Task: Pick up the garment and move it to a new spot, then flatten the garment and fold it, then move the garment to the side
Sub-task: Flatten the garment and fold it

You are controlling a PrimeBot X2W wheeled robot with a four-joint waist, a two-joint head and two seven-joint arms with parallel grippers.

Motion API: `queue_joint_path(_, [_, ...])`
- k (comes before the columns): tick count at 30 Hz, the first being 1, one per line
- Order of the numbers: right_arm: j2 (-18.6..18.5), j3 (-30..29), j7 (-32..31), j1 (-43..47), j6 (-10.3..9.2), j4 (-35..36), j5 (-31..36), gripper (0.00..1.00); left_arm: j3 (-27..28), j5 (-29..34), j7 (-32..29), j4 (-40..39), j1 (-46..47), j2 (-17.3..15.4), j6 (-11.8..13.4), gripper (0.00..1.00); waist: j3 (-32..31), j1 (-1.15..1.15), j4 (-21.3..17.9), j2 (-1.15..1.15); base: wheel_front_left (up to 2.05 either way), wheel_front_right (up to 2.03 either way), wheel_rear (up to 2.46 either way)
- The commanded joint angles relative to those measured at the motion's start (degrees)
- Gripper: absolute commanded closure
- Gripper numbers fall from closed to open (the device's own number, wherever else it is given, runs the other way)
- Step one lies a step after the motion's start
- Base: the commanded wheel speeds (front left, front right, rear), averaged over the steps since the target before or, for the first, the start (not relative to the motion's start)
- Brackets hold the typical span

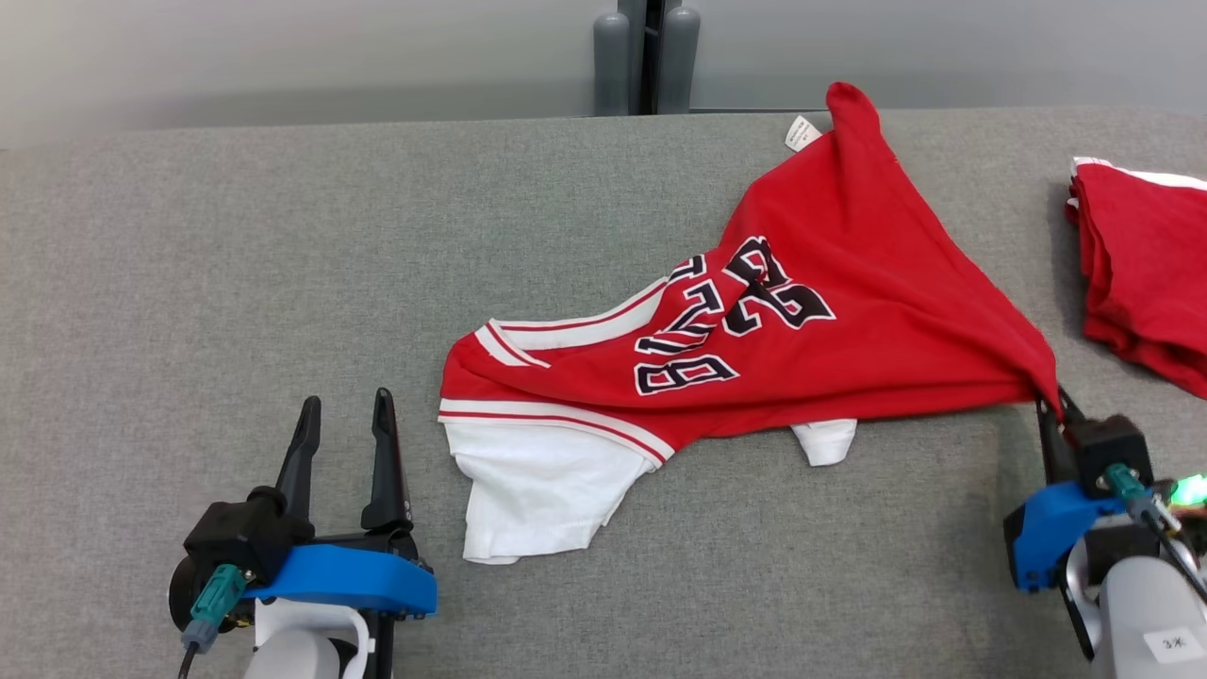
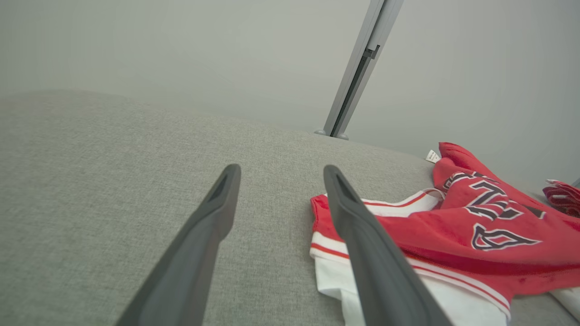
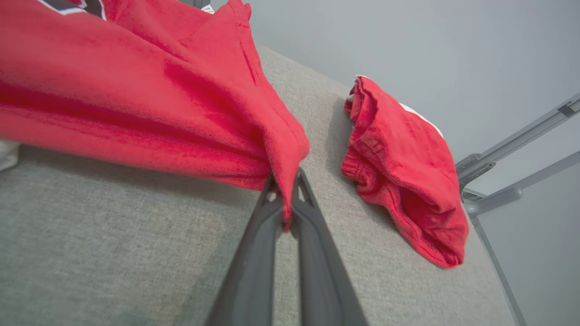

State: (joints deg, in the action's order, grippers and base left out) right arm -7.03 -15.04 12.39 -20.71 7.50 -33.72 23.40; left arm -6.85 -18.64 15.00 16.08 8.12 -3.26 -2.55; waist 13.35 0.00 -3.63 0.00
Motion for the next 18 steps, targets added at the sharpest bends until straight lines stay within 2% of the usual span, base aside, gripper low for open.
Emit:
queue_joint_path(1, [0.4,-0.7,-0.6,1.6,-0.01,0.1,1.0,0.0,-0.3,0.3,0.3,0.2,-0.1,-0.1,-0.3,0.0,0.0,0.0,-0.1,0.0,0.0,0.0,0.0])
queue_joint_path(6, [2.2,-3.0,-0.5,3.9,-0.01,-0.5,0.5,0.0,-0.5,0.3,0.3,0.8,0.2,0.0,-0.3,0.0,-0.4,0.0,-0.2,0.0,0.0,0.0,0.0])
queue_joint_path(10, [3.3,-4.3,0.5,4.9,-0.01,-0.3,-2.3,0.0,-0.6,0.2,0.3,1.3,-0.5,0.1,-0.4,0.0,-1.6,0.0,-0.1,0.0,0.0,0.0,0.0])
queue_joint_path(18, [4.1,0.8,2.0,5.7,-0.01,4.0,-9.8,0.0,-2.5,0.4,0.3,2.5,-2.3,0.2,-0.9,0.0,-5.5,0.0,-0.3,0.0,0.0,0.0,0.0])
